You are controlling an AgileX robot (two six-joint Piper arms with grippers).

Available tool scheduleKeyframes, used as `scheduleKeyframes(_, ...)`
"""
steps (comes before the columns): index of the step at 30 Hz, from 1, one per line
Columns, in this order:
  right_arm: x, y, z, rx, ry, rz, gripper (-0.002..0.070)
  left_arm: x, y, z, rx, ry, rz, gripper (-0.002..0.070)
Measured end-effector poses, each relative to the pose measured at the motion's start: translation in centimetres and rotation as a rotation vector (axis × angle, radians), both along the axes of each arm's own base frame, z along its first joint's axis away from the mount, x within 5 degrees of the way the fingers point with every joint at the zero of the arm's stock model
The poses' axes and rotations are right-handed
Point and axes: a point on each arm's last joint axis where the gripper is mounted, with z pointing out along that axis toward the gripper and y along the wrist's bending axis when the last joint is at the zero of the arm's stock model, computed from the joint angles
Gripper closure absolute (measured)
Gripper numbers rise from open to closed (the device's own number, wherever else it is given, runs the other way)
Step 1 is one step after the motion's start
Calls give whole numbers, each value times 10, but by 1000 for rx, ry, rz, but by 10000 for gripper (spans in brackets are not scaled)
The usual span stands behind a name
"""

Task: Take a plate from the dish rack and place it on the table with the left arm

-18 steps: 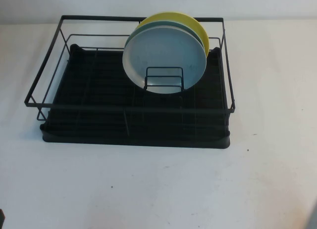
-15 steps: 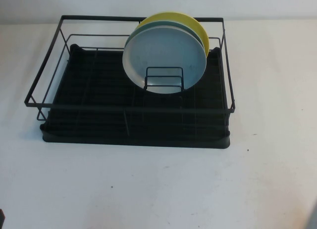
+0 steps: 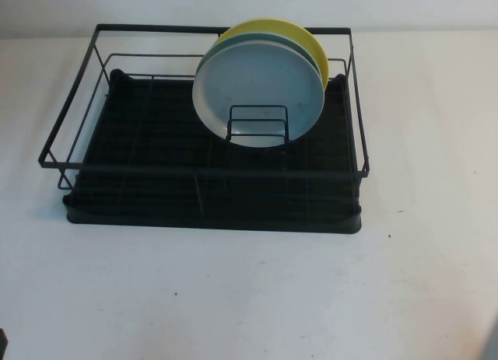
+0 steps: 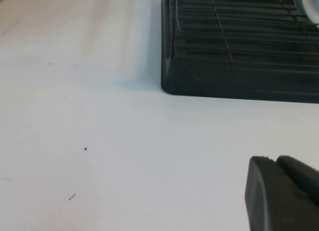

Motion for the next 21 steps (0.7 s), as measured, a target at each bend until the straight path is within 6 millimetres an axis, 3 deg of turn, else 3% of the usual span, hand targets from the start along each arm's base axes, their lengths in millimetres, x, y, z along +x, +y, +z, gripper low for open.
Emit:
scheduleKeyframes(14,0,0,0,0,0,0,696,0,0,1,-13,-6,0,679)
scheduleKeyframes(16,0,0,0,0,0,0,696,1,-2,3,-127,-22,6,679)
scheduleKeyframes(21,0,0,0,0,0,0,696,2,-7,16,-728,-65,56,679)
